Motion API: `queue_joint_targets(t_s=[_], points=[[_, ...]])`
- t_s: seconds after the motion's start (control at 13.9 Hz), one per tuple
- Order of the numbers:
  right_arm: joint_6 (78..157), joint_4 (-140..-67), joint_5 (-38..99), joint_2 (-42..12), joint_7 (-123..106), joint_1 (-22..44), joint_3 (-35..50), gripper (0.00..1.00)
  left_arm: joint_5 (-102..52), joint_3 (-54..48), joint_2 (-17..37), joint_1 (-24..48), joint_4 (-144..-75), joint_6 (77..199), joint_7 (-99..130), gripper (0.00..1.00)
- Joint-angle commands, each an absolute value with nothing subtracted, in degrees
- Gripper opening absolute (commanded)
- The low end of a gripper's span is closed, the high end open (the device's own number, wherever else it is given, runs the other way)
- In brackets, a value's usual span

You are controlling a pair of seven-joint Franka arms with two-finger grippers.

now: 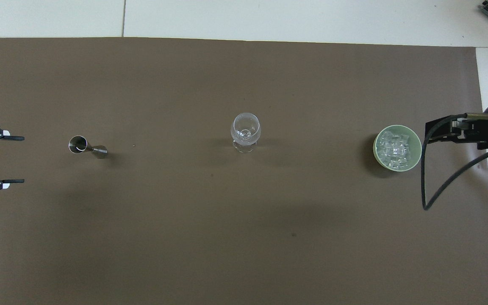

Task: Pour wine and add ice with both arms
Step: 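Open the left gripper and move it toward the silver jigger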

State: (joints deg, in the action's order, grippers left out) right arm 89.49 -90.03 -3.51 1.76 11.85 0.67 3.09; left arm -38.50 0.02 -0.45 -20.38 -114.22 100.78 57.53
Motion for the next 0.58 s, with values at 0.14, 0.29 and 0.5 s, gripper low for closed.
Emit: queue_joint_targets(t_s=[0.14,0.29,0.5], points=[[89.03,-91.32,-3.25,3.08,10.28,0.26,3.25,1.00,-48.32,-0.53,-2.37,-24.07,-124.17,108.53,58.36,1.00],[89.03,-91.32,-3.25,3.08,10.28,0.26,3.25,1.00,-53.32,-0.53,-2.37,-24.61,-127.60,111.35,58.27,1.00],[89.03,-91.32,-3.25,3.08,10.28,0.26,3.25,1.00,-61.33,-0.61,-1.50,-25.84,-131.47,114.07,58.10,1.00]])
